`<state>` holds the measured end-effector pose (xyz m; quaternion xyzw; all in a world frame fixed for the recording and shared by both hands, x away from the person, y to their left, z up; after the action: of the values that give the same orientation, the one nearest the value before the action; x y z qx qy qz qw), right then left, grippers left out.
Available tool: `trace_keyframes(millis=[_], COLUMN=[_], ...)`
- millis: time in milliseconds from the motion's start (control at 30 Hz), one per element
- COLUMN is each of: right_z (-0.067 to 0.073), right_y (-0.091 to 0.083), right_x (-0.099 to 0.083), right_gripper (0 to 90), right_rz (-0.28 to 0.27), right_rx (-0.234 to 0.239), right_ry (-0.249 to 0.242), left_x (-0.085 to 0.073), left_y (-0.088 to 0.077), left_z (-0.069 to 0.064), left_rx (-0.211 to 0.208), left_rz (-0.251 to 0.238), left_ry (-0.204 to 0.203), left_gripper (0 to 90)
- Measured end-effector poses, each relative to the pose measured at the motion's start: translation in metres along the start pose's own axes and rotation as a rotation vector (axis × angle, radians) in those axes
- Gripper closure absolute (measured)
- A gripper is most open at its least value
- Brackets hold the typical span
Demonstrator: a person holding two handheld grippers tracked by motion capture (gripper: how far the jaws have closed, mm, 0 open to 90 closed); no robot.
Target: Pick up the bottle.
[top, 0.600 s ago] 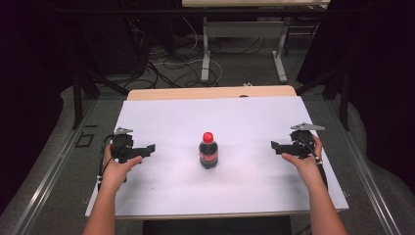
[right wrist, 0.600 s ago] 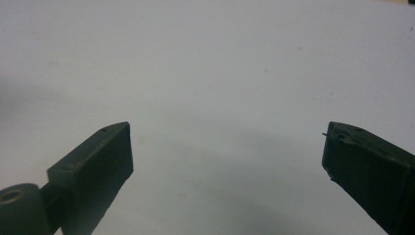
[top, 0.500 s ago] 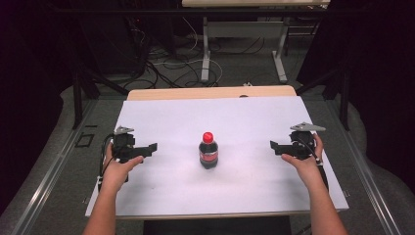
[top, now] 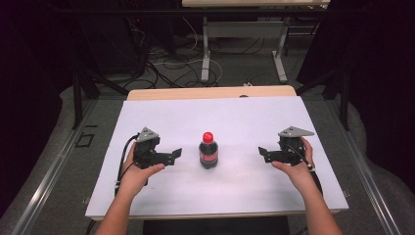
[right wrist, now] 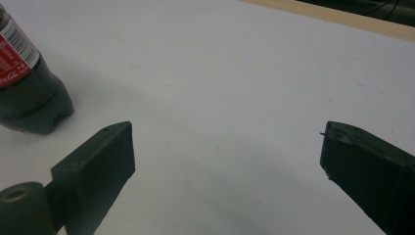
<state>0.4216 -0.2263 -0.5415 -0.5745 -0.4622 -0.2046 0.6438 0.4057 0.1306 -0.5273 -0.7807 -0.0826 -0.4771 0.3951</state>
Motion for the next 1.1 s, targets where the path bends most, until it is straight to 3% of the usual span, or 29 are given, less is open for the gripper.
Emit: trace_keyframes(millis=[67,133,367,567,867,1000,1100], right_z=[0.003,0.003,0.007,0.011,0.015,0.013,0.012], right_y=[-0.001,-0.004,-0.009,-0.009,-0.007,-0.007,-0.006], right_x=[0.003,0.007,0.009,0.006,0.005,0.004,0.003], right_gripper=[5.9,6.1,6.9,6.9,7.0,7.3,7.6], right_rz=[-0.014,-0.033,-0.043,-0.036,-0.029,-0.028,-0.023], right_rx=[-0.002,-0.008,0.008,0.016,0.026,0.016,0.013], right_ry=[0.012,0.000,0.000,-0.010,-0.011,0.004,0.007], left_x=[0.000,0.002,0.001,0.004,0.002,0.000,0.001], left_y=[0.008,0.014,0.028,0.052,0.080,0.085,0.092], left_z=[-0.013,-0.021,-0.041,-0.060,-0.066,-0.065,-0.063], left_rx=[-0.034,-0.035,-0.088,-0.138,-0.131,-0.139,-0.125], left_rz=[0.004,-0.006,0.008,0.030,0.076,0.092,0.072], left_ry=[0.033,0.064,0.094,0.138,0.207,0.211,0.214], left_gripper=[2.7,2.5,2.5,2.7,9.1,15.5,16.8])
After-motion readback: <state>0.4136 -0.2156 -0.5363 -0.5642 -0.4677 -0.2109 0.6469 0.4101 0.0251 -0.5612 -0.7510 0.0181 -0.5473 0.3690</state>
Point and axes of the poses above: each handheld gripper's, and its own axes: y roughly forward along the jaws, x roughly out of its top, z roughly to its left, the point moved 8 cm from there along y, roughly forward along the jaws, and after that the axes turned 9 degrees about -x, right-handed, at the moved point
